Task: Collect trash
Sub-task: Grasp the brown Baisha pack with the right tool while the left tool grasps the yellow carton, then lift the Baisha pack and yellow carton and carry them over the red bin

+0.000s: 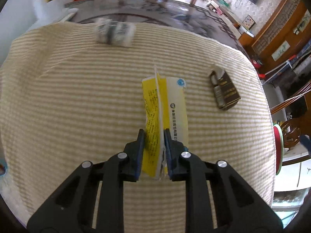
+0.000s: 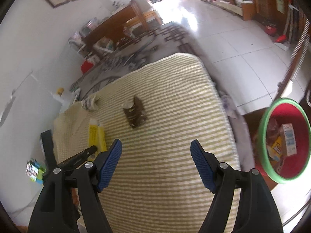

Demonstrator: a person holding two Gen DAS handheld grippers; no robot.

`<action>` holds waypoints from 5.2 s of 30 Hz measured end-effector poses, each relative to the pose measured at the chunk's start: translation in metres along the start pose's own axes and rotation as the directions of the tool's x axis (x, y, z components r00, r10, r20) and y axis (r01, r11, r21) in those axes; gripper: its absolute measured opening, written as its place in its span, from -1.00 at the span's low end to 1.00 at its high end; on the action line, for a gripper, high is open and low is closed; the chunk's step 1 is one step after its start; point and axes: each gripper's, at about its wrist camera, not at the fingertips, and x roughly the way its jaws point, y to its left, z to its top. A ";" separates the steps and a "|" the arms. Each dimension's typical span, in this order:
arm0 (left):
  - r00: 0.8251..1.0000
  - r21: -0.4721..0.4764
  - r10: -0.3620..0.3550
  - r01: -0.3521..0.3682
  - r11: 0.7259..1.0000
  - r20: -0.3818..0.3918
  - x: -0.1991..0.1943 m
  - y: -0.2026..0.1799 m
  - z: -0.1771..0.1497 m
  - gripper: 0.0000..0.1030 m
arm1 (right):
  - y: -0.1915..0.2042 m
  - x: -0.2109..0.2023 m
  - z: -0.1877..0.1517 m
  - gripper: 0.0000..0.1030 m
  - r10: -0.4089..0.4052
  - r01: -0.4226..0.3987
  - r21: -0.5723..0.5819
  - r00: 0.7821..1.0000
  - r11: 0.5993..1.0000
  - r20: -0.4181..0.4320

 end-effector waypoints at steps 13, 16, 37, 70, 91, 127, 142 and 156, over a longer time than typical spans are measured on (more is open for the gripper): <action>1.000 -0.050 0.022 -0.022 0.998 -0.014 -0.016 0.037 -0.039 -0.57 | 0.079 0.123 0.044 0.37 -0.095 0.064 -0.306 0.991 0.950 -0.089; 1.000 -0.050 0.022 -0.023 0.999 -0.006 -0.022 0.040 -0.042 -0.38 | 0.078 0.153 0.055 0.37 -0.125 0.085 -0.285 0.984 0.955 -0.123; 0.999 -0.047 0.019 -0.018 0.999 0.030 -0.031 0.044 -0.039 -0.16 | 0.069 0.182 0.044 -0.02 -0.187 0.120 -0.299 0.961 0.947 -0.205; 1.000 -0.071 0.011 -0.013 0.997 -0.029 0.011 0.028 -0.020 -0.09 | 0.068 0.190 0.046 0.36 -0.228 0.170 -0.294 0.957 0.941 -0.177; 0.999 -0.063 -0.017 0.020 0.998 0.041 -0.023 0.014 -0.021 -0.18 | 0.085 0.148 0.016 -0.07 -0.141 0.083 -0.312 0.976 0.947 -0.167; 0.995 0.061 -0.084 0.081 0.995 0.051 -0.036 -0.052 -0.024 -0.18 | 0.024 0.038 -0.030 -0.06 -0.071 0.067 -0.084 0.996 0.994 -0.053; 0.993 0.114 -0.107 0.102 0.988 0.038 -0.029 -0.092 -0.022 -0.18 | -0.009 0.013 -0.027 -0.06 -0.093 0.093 -0.032 0.996 0.995 -0.008; 0.992 0.170 -0.125 0.118 0.978 0.033 -0.028 -0.146 -0.027 -0.18 | -0.057 -0.021 -0.026 -0.06 -0.102 0.101 0.032 0.994 0.994 0.040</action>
